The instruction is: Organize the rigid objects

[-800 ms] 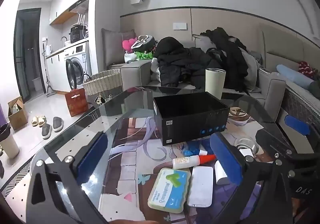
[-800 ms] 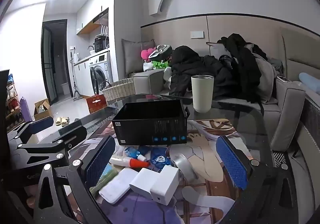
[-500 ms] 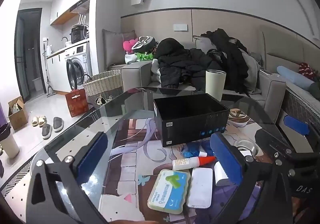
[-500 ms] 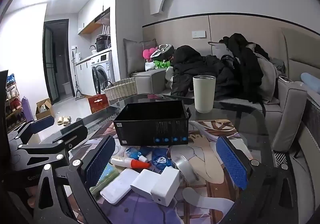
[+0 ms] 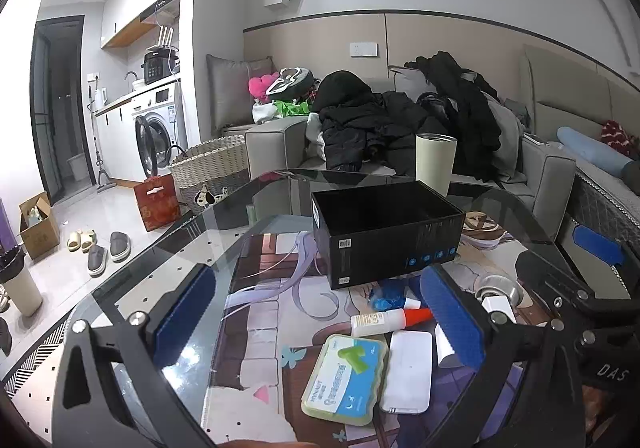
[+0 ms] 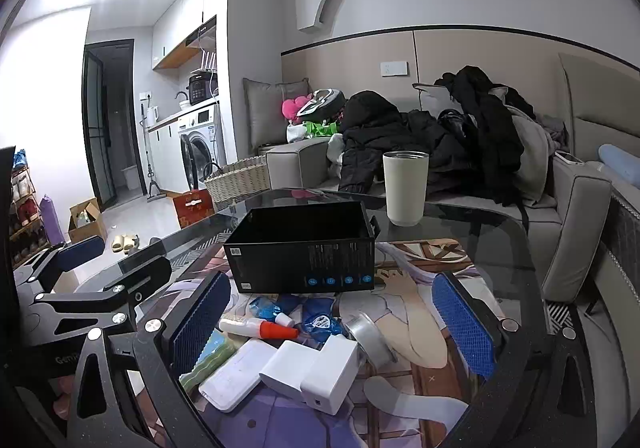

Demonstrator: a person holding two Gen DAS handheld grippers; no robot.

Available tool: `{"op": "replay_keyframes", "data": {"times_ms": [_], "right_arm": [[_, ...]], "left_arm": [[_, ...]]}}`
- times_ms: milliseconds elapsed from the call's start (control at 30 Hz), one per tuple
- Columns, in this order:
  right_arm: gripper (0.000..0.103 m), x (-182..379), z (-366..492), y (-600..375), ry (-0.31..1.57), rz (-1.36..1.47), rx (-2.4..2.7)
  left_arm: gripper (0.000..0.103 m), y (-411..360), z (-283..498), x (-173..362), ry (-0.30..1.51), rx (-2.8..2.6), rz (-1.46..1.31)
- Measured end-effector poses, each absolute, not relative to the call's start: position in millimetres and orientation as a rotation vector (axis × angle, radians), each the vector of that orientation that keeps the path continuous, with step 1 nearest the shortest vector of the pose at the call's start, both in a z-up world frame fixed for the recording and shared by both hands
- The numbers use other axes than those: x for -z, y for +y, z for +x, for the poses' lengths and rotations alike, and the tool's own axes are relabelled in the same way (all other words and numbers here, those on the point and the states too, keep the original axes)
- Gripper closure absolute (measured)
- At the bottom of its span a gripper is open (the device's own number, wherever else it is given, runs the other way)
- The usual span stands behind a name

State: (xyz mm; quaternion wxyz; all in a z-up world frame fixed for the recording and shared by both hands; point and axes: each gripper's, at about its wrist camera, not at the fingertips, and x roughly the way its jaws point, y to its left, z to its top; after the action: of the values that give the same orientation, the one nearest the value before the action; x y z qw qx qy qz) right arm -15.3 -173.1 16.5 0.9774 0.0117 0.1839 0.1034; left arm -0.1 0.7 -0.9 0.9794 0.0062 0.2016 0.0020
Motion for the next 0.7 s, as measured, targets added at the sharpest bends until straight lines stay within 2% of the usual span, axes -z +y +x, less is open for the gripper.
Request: {"op": "replay_keyframes", "data": {"times_ms": [700], "right_arm": [[0.000,-16.5,-17.3,-173.3,0.375,0.013,-0.201]], "left_arm": [[0.000,-1.2,0.9,1.7,0.408,-0.010,0.021]]}}
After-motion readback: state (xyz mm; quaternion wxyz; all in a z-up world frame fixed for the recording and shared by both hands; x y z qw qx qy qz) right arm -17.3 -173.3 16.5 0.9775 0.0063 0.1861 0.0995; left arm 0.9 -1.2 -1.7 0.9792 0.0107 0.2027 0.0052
